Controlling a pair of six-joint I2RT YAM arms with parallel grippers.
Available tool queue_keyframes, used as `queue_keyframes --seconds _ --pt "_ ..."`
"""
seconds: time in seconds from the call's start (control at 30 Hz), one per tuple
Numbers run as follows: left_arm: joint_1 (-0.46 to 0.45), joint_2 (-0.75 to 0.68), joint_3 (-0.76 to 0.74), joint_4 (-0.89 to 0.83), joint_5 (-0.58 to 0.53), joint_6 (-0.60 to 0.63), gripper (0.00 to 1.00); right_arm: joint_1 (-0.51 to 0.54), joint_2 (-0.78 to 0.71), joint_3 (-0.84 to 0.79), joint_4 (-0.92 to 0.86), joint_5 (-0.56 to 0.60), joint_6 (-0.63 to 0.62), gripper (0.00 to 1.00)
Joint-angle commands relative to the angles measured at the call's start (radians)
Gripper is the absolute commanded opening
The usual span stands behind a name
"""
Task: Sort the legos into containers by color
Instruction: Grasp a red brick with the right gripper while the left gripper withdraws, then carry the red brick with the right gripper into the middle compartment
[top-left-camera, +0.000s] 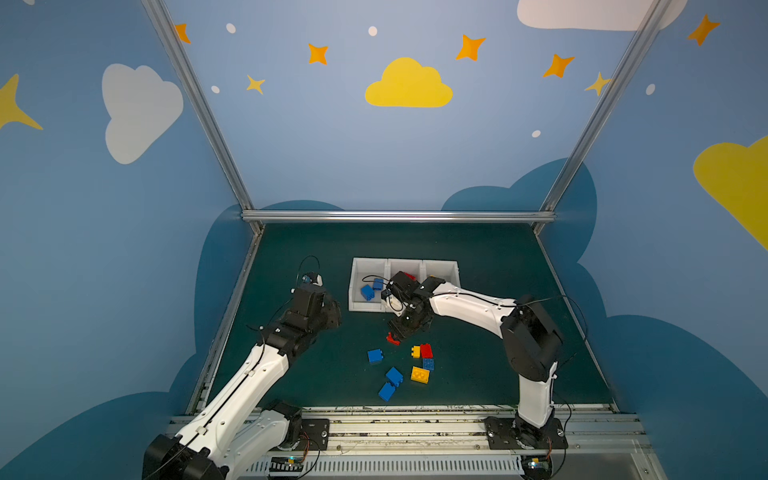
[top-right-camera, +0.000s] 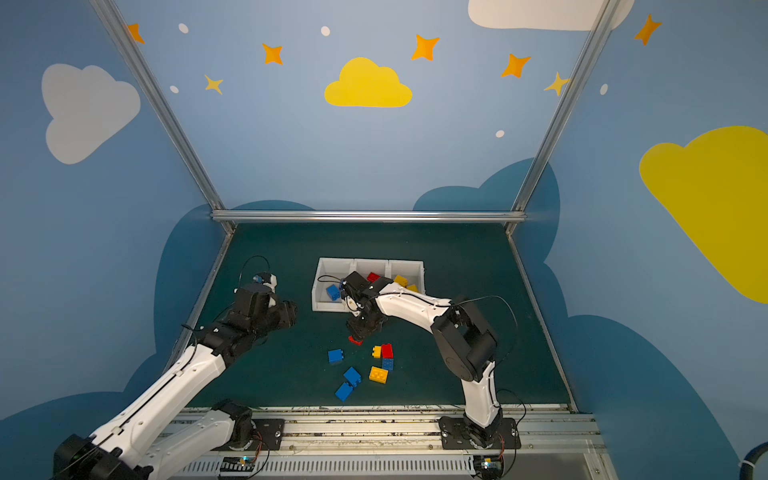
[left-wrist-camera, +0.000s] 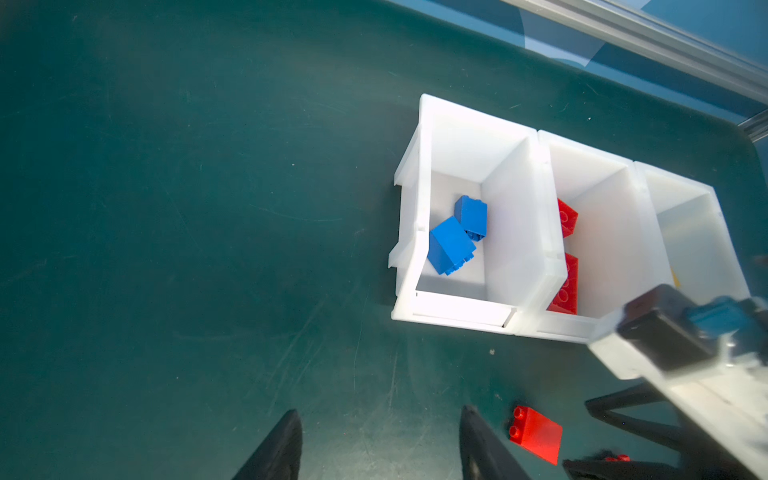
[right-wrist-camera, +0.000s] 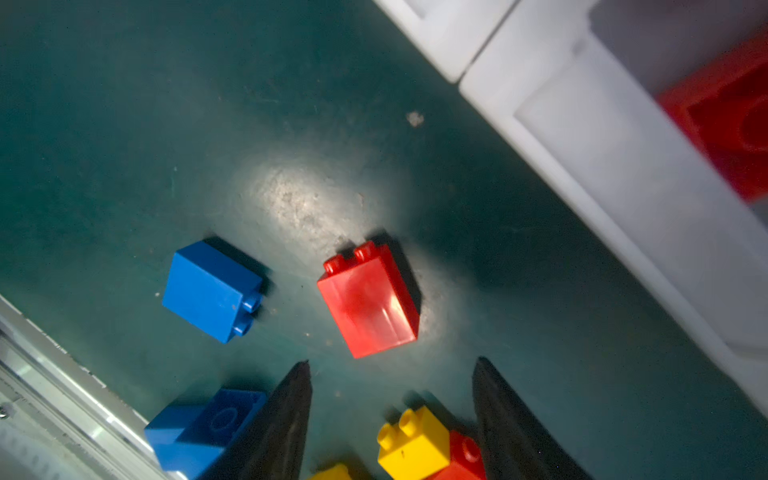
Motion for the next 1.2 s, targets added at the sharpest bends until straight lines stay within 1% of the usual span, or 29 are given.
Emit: queue_keyframes --seconds 0.0,0.2,0.33,0.43,0.53,0.6,0.7,0.83,1.0,1.07,1.17 --pt "0.004 -0.017 -0.01 -0.008 -0.003 -0.019 0.61 0.021 0.041 0.045 -0.047 0.023 -0.048 0.62" --pt "0.004 -0.031 -0.023 -0.008 -0.002 -0.028 0.61 0.046 0.095 0.084 -0.058 0.038 -0.071 0.61" --pt "0.004 -0.035 -0.03 -0.007 -0.001 -0.032 0.61 0.058 0.127 0.098 -0.066 0.057 -0.075 0.57" --pt "0.003 -0.039 -0.032 -0.009 0.0 -0.034 0.61 0.061 0.139 0.101 -0.07 0.083 -0.07 0.49" --pt "0.004 -0.043 -0.036 -0.009 0.0 -0.037 0.61 0.061 0.14 0.099 -0.065 0.1 -0.067 0.36" --pt "0.004 -0.045 -0.04 -0.007 0.0 -0.038 0.61 0.061 0.139 0.098 -0.063 0.103 -0.064 0.3" --pt "0.004 -0.049 -0.042 -0.009 0.001 -0.04 0.61 0.061 0.13 0.098 -0.065 0.107 -0.058 0.25" --pt "0.004 -0.057 -0.042 -0.013 0.01 -0.039 0.61 0.044 0.076 0.116 -0.084 0.116 -0.069 0.23" --pt "0.004 -0.065 -0.048 -0.015 0.033 -0.035 0.61 -0.028 0.001 0.206 -0.127 0.143 -0.098 0.23" --pt "0.005 -0.066 -0.054 -0.009 0.049 -0.034 0.61 -0.066 -0.002 0.248 -0.129 0.151 -0.101 0.24" --pt "0.004 -0.067 -0.069 0.015 0.098 -0.034 0.61 -0.115 0.039 0.313 -0.137 0.188 -0.08 0.24"
